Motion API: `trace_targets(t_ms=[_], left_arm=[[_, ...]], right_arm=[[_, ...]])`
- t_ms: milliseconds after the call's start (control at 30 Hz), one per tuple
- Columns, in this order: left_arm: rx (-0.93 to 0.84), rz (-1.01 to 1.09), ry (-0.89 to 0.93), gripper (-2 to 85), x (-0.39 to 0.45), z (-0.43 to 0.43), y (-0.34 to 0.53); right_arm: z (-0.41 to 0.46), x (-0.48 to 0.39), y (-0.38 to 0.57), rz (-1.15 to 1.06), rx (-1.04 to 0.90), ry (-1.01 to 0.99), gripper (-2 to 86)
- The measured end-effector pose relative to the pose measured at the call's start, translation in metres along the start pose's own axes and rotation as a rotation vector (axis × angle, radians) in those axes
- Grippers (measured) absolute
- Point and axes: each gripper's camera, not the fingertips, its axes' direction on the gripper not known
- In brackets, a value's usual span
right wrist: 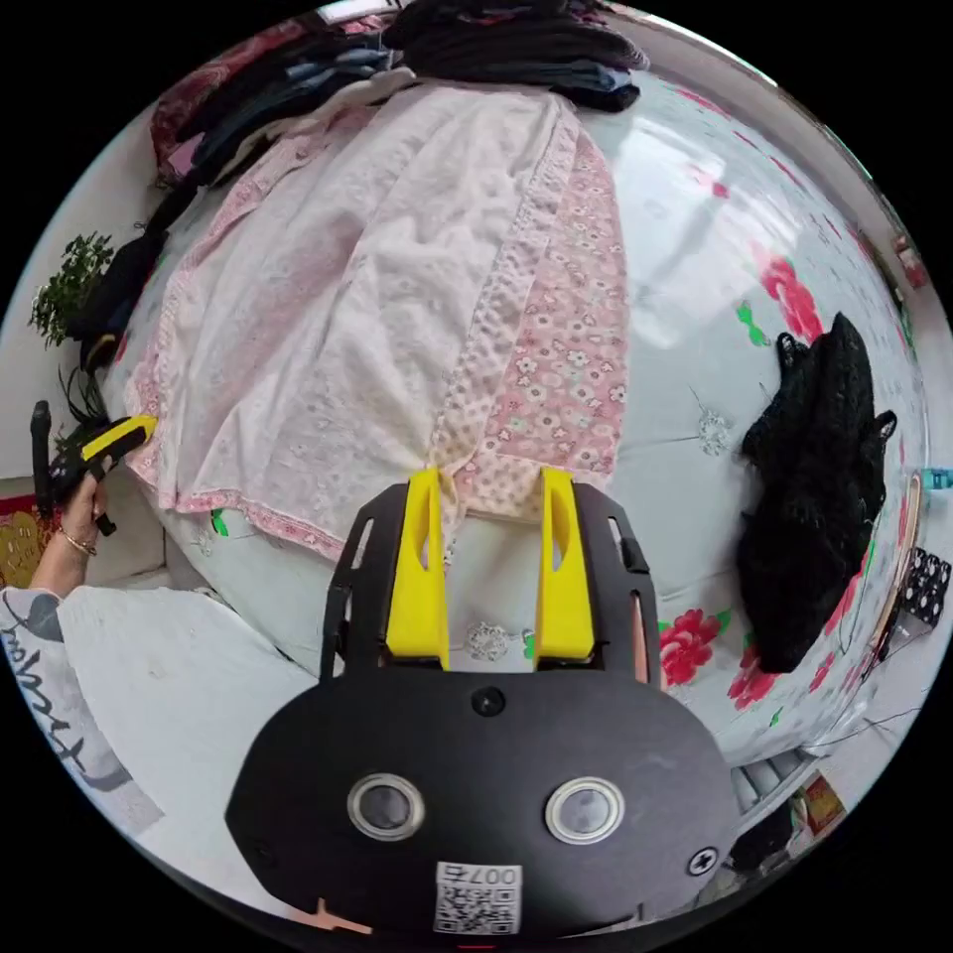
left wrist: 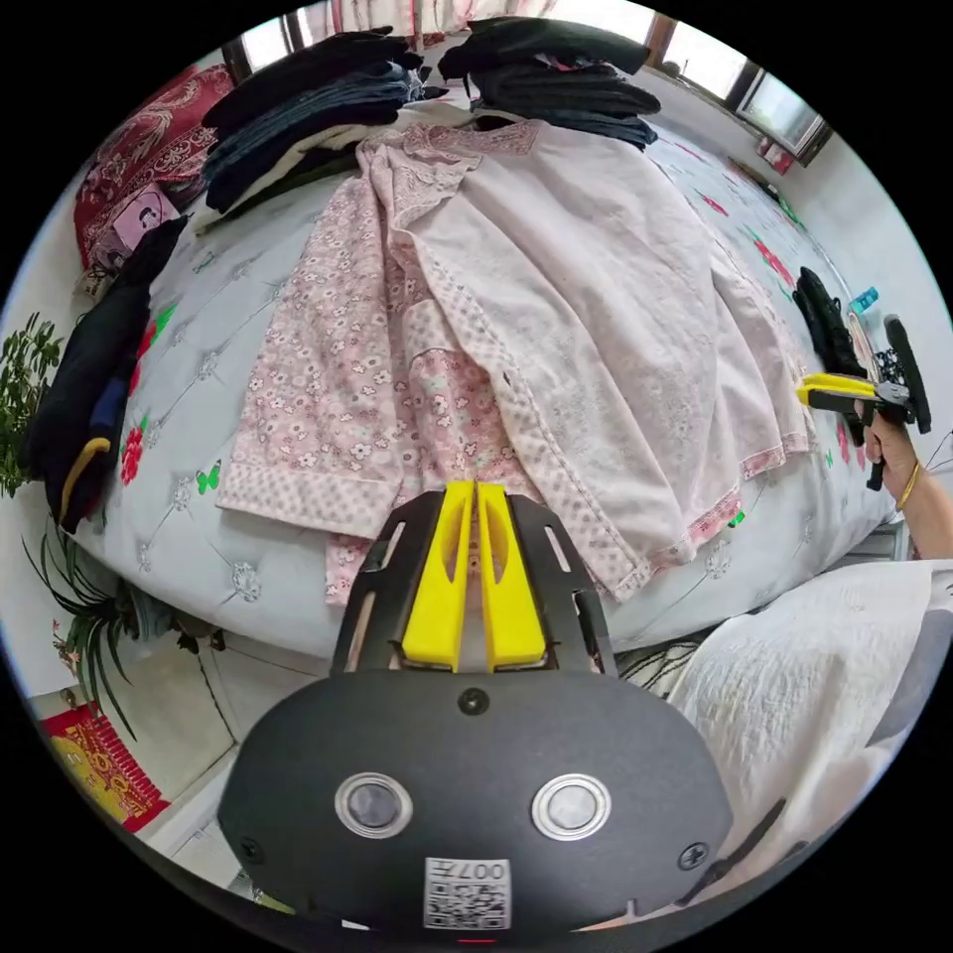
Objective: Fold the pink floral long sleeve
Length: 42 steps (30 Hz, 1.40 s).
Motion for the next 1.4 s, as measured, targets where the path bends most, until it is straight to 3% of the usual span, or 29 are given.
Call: trace_targets(t_ms=[100, 200, 300, 400, 467, 633, 767, 900, 1100, 1267, 1400], left_arm=[[-0.03, -0.015, -0.056, -0.9, -0.012, 0.007, 0.006], [-0.047, -0.067, -0.042, -0.9, -0.027, 0.01, 0.019], [-0.026, -0.168, 0.093, -0.5, -0.04, 0.014, 0.041], [0.025, -0.271, 0.122, 1.7, -0.045, 0.01, 0.068], [0.091, -0.279, 0.167, 4.9, -0.04, 0.003, 0.083], [0.156, -0.208, 0.255, 9.0, -0.015, 0.006, 0.096], [0.008, -0.149, 0.162, 8.2, 0.004, 0.047, 0.082], [-0.032, -0.114, 0.066, 2.6, 0.003, 0.056, 0.082], [0.101, -0.297, 0.107, 0.6, -0.033, 0.037, 0.129], [0.182, -0.397, 0.022, 2.3, -0.051, 0.016, 0.17], [0.257, -0.298, 0.178, 4.7, -0.041, 0.003, 0.166]], right_arm=[[0.004, -0.005, 0.014, -0.102, -0.054, 0.061, 4.2], [0.013, 0.022, 0.056, -0.092, -0.132, 0.244, 1.4], [0.006, 0.068, 0.11, 0.022, -0.115, 0.11, 0.5], [-0.004, 0.104, 0.157, 0.19, -0.072, 0.114, 0.2], [-0.028, 0.113, 0.182, 0.229, 0.1, -0.007, 0.6], [-0.039, 0.087, 0.188, 0.115, 0.275, -0.19, 3.7], [-0.004, 0.073, 0.177, 0.065, 0.168, -0.195, 6.4], [0.021, 0.066, 0.18, -0.011, 0.082, -0.094, 4.5], [-0.004, 0.076, 0.19, -0.074, 0.134, -0.026, 0.3], [-0.033, 0.11, 0.198, -0.036, 0.267, -0.273, -0.2], [-0.041, 0.118, 0.189, -0.073, 0.343, -0.443, -0.2]])
